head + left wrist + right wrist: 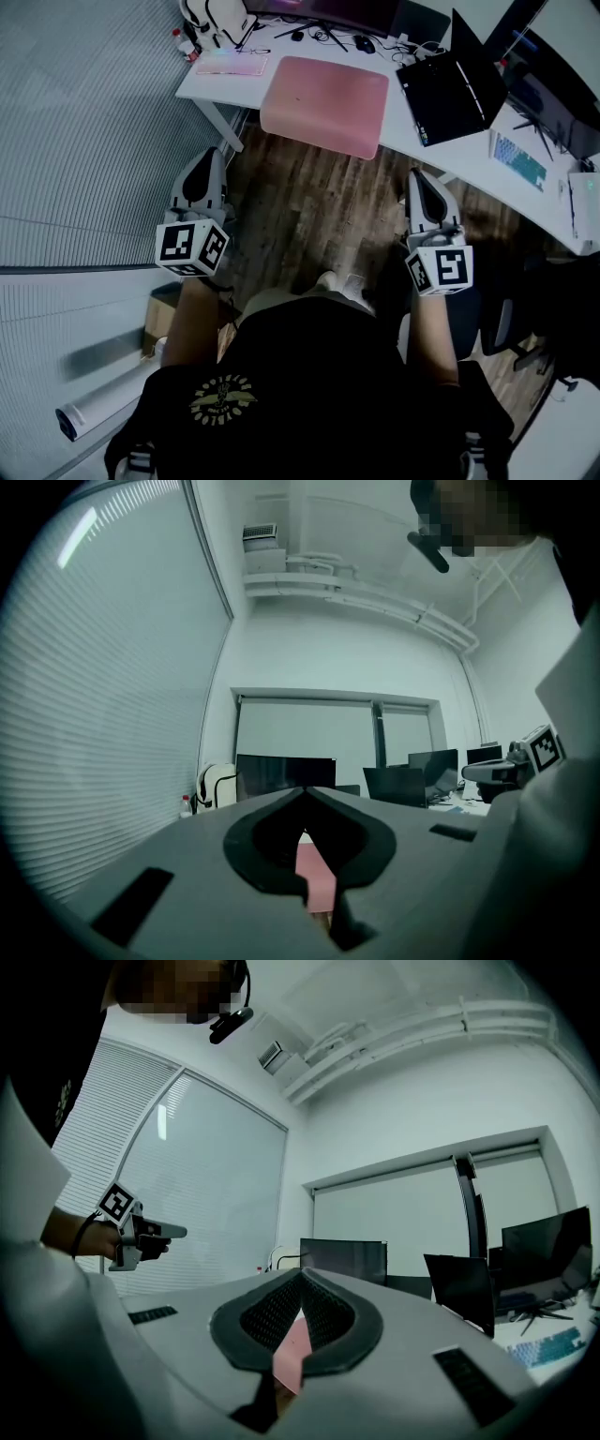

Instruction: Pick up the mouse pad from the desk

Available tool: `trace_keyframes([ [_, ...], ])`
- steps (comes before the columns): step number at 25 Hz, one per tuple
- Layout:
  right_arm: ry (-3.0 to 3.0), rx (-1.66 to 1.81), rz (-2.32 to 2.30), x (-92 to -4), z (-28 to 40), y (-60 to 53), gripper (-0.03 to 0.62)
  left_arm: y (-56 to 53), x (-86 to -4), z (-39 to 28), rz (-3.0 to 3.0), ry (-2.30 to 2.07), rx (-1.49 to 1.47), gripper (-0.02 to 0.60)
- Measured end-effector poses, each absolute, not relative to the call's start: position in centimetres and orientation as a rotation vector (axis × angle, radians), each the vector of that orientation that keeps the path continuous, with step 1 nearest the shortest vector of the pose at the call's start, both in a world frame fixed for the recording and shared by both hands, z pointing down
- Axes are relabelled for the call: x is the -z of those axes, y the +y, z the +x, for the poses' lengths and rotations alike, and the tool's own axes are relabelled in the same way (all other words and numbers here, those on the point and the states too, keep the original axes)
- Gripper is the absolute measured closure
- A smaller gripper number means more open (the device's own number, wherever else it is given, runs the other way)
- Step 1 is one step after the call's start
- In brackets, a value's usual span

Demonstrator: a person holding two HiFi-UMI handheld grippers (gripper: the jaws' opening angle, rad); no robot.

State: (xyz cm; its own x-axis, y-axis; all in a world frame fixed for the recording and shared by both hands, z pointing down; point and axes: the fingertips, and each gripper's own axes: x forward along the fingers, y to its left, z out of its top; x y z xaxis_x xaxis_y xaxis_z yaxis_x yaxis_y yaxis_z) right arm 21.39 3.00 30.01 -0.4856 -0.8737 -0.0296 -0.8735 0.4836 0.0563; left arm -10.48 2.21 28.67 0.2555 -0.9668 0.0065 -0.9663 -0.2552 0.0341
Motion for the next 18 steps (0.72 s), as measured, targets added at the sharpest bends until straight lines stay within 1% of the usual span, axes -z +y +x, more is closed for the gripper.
trace_keyframes([
  [7,-2.731,0.076,1.541,-30.5,21.1,1.4,0.593,2.3,-27.8,-10.9,2.458,-1.931,0.1,0.575],
  [14,-2.72,0.075,1.544,-30.6,20.8,0.2,0.593,1.1,-28.1,-10.4,2.524,-1.969,-0.028,0.575],
  [18,-2.708,0.074,1.553,-30.5,20.0,-0.5,0.592,0.3,-27.6,-9.4,2.625,-1.892,-0.049,0.575],
])
